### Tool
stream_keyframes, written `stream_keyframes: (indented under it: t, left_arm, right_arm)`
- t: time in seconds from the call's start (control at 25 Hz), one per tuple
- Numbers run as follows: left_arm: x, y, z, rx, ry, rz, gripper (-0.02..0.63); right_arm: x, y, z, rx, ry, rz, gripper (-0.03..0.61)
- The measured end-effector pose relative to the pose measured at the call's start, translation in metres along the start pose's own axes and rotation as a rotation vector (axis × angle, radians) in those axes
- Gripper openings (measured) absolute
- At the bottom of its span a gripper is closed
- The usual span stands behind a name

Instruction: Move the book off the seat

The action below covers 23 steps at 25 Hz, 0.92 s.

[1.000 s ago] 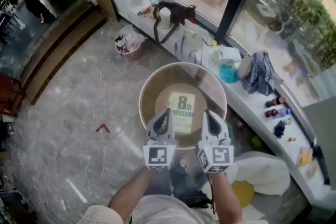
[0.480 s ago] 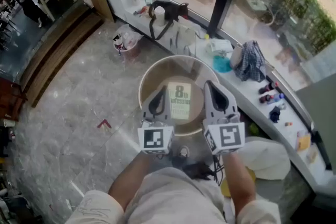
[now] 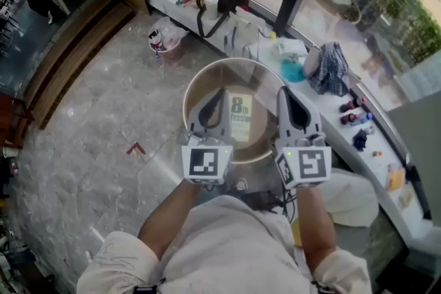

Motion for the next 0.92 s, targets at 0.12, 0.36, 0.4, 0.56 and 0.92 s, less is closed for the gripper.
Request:
stream_keyframes:
  t: [0.12,0.36,0.4,0.56,0.92]
  left_arm:
    - [0.003,-0.001,0.001,0.002,0.003,0.001,0.000]
    - [0.009,-0.001,-0.002,0.019,0.008,-0.004,0.000]
    - [0.010,-0.001,-0.003,0.011,0.006,-0.001,0.000]
    - [0.012,-0.002,-0.004,0.038,0.007,-0.007,0.000]
    - [-0.004,0.000,-0.001,0.010,-0.018,-0.006,0.000]
  right_arm:
    - [0.000,0.005,-0.003,0.005,0.024,0.011,0.005]
    - [0.003,0.009,-0.015,0.028,0.044,0.015,0.005]
    - [0.004,0.009,-0.016,0.031,0.045,0.015,0.005]
    - [0.006,0.011,-0.017,0.042,0.045,0.021,0.005]
    - [-0.001,0.018,-0.002,0.034,0.030,0.023,0.005]
Point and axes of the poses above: the fingertips, and each gripper's own axes: x forward along the fingers, z to its left, y out of its underside, the point moved 7 cm from there along -x, backward along the fingers, and after that the axes turned 2 degrees about y, right-handed, at the moved point
